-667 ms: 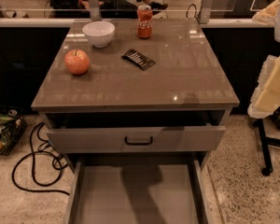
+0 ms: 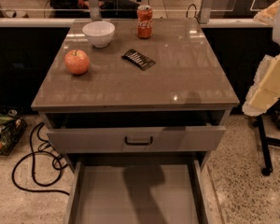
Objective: Place rxbar chocolate into middle drawer
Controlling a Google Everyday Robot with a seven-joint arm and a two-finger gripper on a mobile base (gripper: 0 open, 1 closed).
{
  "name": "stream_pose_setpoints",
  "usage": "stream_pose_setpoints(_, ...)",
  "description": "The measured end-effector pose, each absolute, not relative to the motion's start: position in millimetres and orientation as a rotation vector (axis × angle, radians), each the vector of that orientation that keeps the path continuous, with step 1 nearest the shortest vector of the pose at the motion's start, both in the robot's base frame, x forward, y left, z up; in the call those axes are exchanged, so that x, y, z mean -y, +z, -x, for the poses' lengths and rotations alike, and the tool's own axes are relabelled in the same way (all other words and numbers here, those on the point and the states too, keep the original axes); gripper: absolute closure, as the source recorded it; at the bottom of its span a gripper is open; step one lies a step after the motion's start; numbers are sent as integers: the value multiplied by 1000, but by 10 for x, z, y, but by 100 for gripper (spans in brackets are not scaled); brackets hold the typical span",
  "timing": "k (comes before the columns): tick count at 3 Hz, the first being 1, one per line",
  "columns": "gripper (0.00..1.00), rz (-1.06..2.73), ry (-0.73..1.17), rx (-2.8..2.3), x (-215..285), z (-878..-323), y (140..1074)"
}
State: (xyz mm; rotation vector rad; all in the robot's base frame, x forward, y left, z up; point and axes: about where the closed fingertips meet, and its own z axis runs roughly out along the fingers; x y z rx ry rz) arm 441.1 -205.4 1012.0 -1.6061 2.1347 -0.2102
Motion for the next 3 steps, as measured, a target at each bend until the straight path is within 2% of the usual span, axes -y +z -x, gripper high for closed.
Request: stream_pose_setpoints(3, 0, 1265, -13, -2071, 1703, -5075, 9345)
